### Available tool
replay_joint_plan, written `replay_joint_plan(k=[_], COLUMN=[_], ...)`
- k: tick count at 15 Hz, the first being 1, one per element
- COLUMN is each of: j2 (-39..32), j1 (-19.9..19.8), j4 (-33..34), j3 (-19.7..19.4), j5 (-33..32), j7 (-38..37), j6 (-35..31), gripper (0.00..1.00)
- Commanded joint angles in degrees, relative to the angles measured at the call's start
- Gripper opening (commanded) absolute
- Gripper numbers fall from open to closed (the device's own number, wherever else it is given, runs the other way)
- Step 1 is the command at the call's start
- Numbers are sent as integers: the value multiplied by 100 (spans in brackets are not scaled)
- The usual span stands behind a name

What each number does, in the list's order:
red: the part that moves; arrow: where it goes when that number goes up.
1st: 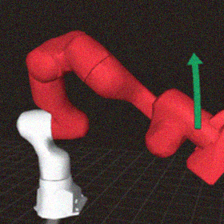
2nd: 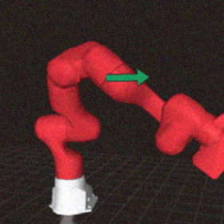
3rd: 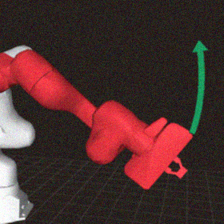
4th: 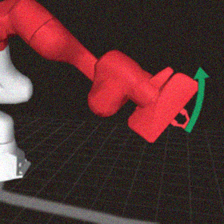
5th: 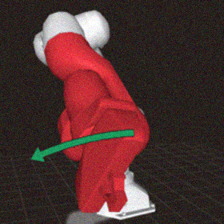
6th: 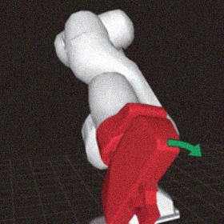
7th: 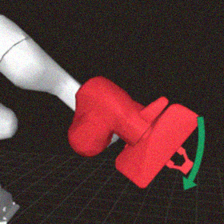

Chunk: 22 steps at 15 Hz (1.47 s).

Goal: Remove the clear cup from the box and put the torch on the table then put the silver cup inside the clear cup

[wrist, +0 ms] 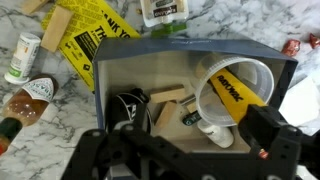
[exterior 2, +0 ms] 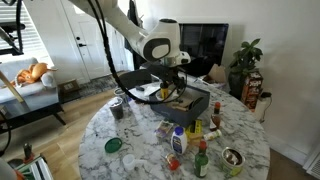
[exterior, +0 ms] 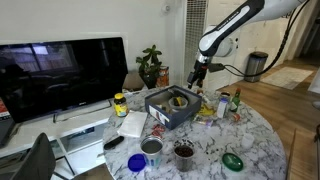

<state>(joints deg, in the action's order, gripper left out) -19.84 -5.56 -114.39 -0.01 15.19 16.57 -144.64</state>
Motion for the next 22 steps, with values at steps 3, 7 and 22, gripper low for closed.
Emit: replay_joint_plan(k=[3, 7, 22], j2=[-648, -1014, -1878], j1=[-488, -652, -918], j4=[351, 595, 1253], j3=[507, 711, 989], j5=[625, 850, 1129], j7=[595, 677, 421], j6=[-116, -78, -19], gripper=[100, 100, 56])
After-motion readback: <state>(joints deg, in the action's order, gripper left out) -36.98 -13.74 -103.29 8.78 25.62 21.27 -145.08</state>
